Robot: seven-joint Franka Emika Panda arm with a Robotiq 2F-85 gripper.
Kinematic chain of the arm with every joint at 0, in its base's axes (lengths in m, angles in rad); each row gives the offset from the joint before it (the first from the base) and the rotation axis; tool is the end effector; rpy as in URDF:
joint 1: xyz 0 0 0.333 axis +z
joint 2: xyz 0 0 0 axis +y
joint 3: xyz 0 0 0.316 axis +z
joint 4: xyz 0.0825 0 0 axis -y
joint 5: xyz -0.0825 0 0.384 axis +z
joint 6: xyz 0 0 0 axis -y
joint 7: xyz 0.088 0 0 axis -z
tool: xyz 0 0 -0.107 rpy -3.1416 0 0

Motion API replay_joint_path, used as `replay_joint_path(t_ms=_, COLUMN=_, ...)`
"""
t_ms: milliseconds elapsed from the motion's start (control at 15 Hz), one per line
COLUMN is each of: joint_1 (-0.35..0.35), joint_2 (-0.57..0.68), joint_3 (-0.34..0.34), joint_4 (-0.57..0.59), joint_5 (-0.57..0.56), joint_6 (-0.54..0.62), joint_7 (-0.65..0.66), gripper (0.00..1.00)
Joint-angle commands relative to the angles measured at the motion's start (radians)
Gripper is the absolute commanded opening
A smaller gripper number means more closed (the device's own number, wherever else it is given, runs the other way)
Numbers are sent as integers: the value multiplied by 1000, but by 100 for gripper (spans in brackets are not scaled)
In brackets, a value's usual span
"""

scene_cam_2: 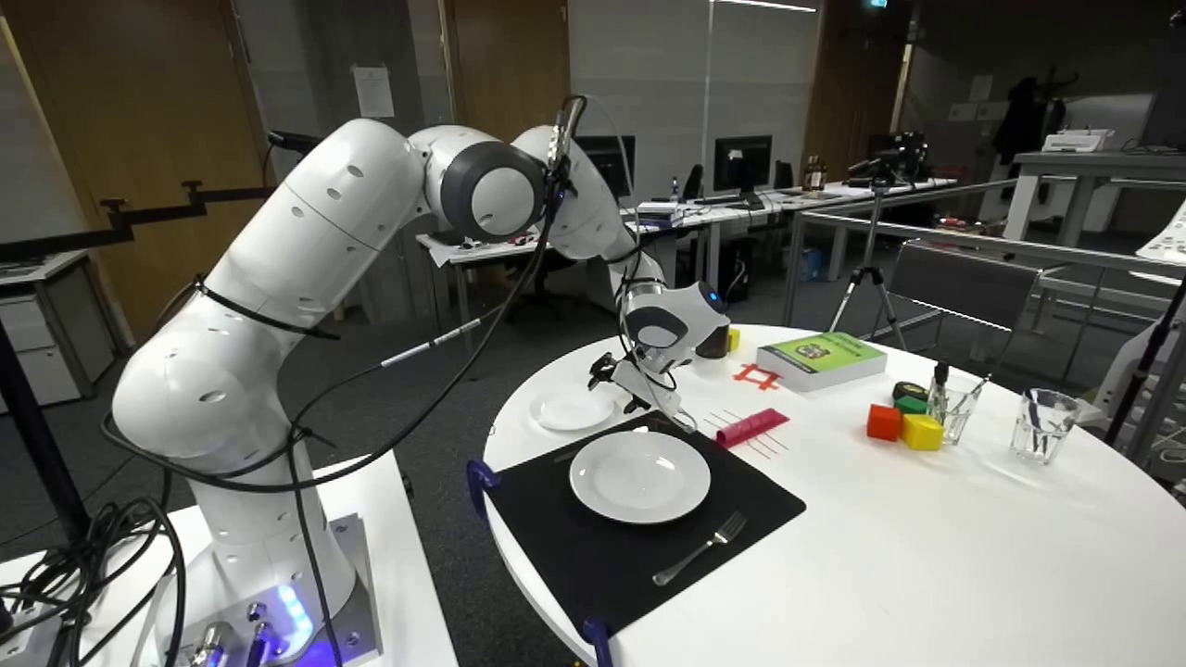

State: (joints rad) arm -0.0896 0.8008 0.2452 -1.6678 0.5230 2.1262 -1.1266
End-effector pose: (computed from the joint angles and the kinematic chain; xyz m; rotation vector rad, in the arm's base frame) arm 0.6360 0.1106 0.1350 -2.2426 -1.0533 0.0278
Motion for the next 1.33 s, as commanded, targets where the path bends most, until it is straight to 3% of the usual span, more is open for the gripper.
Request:
replay_joint_path(t_ms=0, joint_1=-13, joint_2=37, joint_3=19, joint_4=65, joint_5=-25, joint_6=-72, joint_7=1, gripper=100)
replay_joint_path(t_ms=1267, joint_1=22, joint_2=156, joint_3=10, joint_4=221, joint_5=-52, joint_6=-283, joint_7=49, gripper=100)
